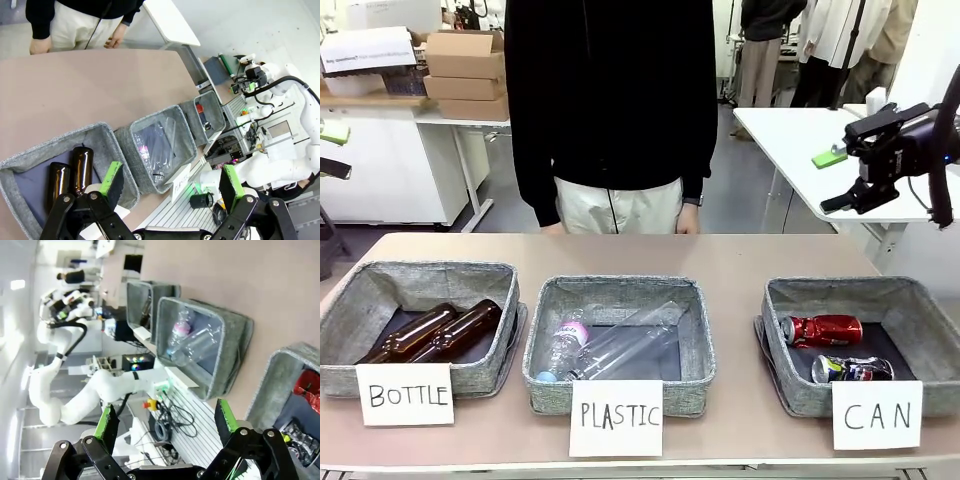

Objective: Sort the can waste into the basket.
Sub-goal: Pick up the can waste from the table and place it in the right Fabric basket.

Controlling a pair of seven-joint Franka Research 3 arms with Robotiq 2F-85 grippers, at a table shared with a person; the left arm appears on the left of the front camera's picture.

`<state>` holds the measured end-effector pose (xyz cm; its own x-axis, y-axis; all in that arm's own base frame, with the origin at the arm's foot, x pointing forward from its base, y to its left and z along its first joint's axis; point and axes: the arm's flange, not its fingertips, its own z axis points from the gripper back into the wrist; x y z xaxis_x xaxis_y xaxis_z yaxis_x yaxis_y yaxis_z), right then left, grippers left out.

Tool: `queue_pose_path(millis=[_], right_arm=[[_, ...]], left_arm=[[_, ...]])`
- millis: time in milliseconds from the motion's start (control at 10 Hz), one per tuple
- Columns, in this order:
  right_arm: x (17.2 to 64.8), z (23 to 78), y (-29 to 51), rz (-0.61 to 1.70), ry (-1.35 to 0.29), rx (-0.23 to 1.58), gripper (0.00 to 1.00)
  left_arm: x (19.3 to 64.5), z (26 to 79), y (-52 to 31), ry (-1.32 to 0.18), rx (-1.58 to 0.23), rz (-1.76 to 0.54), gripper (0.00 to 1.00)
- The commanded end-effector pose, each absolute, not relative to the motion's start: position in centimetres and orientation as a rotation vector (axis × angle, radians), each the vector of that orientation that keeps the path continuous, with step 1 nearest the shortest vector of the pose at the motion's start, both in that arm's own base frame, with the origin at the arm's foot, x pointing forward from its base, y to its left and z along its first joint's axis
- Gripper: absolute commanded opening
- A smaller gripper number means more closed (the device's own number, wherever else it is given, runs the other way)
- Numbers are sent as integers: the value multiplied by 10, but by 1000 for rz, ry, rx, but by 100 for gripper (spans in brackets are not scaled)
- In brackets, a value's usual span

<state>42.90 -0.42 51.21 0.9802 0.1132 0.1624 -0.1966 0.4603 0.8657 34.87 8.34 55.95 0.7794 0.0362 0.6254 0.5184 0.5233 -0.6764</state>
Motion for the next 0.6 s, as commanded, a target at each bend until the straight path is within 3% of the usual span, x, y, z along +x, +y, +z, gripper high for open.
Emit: queue_pose_path(millis=[0,500], right_arm=[[430,515,-7,212,-112,1047,100],[430,515,-7,212,-112,1047,100]], left_arm=[[347,562,83,-626,-995,-317,100],[347,562,83,-626,-995,-317,100]])
